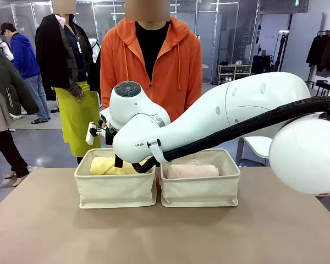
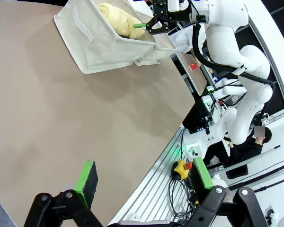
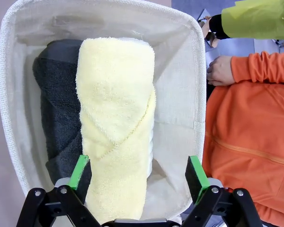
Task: Divide the towels into two baskets.
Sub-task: Pick up one hotel-folded towel from the bottom of the table and place it in the Fabric basket indicated by the person.
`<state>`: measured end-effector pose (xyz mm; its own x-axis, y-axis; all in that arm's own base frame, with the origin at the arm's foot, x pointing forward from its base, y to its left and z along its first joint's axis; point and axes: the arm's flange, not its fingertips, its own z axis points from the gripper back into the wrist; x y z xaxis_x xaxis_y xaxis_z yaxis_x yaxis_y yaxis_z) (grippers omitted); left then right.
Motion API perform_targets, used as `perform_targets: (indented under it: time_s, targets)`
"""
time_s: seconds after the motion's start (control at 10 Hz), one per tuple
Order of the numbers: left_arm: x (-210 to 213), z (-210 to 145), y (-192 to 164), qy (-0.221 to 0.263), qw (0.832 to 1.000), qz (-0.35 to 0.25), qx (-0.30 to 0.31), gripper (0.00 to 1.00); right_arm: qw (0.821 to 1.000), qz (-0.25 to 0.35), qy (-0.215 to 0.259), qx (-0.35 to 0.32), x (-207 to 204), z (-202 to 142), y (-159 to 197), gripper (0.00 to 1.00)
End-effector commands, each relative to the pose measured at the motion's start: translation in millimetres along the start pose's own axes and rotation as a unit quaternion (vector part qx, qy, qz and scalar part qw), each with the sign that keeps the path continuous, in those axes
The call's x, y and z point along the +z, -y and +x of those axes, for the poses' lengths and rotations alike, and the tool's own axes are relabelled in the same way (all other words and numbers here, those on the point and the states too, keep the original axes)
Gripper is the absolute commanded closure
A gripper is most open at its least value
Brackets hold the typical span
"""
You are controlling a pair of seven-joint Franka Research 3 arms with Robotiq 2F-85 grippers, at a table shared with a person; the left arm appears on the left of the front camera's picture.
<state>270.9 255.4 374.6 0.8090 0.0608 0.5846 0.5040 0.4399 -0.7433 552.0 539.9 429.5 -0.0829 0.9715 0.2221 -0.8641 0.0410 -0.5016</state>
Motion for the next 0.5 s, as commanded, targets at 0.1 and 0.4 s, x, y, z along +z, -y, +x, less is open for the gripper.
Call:
perform_targets:
  time_s: [0.1,0.4]
  targets:
    - [3.6,-1.6,4.5,-0.003,1.000,0.000,0.001,0.00,1.000,-0.015,0.004,-0.024,66.8,-30.8,-5.3,0.00]
    - [3.6,-1.6,4.5,-0.003,1.000,0.000,0.001,0.00,0.981,-0.009,0.085,-0.172,167.0,-108.9,-22.6,0.00]
